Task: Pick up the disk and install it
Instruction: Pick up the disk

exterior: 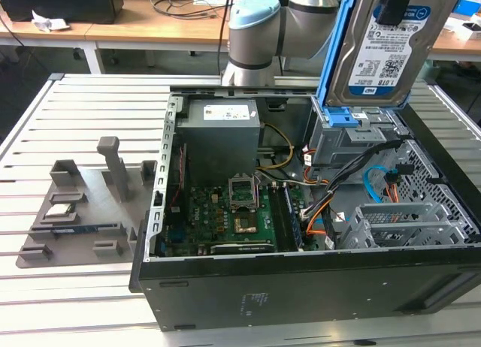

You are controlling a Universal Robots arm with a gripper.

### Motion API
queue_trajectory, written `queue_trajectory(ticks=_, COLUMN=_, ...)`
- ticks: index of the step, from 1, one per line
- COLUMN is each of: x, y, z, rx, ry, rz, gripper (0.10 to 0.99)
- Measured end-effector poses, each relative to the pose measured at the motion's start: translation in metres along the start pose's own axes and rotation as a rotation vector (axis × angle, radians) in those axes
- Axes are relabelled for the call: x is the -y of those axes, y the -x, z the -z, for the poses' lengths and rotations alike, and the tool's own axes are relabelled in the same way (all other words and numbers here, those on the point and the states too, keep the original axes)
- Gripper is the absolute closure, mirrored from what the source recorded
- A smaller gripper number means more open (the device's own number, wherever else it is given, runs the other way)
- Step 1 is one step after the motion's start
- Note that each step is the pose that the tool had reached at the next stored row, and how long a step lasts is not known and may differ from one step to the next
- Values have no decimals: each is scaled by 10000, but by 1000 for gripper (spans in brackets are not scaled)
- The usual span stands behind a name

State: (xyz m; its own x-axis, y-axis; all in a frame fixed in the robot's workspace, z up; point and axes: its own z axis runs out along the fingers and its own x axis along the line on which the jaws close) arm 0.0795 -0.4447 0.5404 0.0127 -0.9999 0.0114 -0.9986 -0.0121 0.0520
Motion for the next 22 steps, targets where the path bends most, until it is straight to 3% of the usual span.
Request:
queue_trajectory(ticks=1, x=0, y=-34, z=-1, rx=157, ry=-2, rz=8, gripper=722)
queue_trajectory(ticks=2, x=-1, y=-64, z=-1, rx=185, ry=-3, rz=9, gripper=722)
queue_trajectory(ticks=5, x=-2, y=-154, z=-2, rx=190, ry=-3, rz=10, gripper=722)
queue_trajectory(ticks=8, x=-4, y=-314, z=-4, rx=190, ry=-3, rz=10, gripper=722)
queue_trajectory(ticks=11, x=-5, y=-401, z=-6, rx=190, ry=-3, rz=10, gripper=722)
queue_trajectory(ticks=17, x=7, y=-522, z=-11, rx=190, ry=-3, rz=10, gripper=722)
queue_trajectory(ticks=22, x=103, y=-551, z=-8, rx=189, ry=-2, rz=10, gripper=722)
